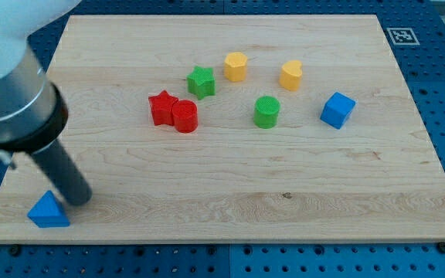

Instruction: Push green circle along with red circle towards bottom left

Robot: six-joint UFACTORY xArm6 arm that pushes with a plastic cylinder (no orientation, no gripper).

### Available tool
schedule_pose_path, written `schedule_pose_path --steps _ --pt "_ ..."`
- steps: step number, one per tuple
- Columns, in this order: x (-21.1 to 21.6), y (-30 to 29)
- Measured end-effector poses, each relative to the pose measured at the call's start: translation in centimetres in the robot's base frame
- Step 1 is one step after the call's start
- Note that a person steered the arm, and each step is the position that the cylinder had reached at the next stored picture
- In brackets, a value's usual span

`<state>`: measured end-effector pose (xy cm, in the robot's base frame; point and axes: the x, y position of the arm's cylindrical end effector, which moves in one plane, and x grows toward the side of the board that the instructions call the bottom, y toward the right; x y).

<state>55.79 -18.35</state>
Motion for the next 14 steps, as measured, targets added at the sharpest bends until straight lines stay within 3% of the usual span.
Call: schedule_pose_path --steps 2,3,4,6,8,9,12,14 --pt "-13.9 0.4" --pt "-18.8 5.9" --pt "-18.9 13.6" --pt "-18.9 17.3" --pt "-19.4 25.4" --pt "-18.6 26.1" --pt "-16.4 19.1" --pt "-12.9 17.5"
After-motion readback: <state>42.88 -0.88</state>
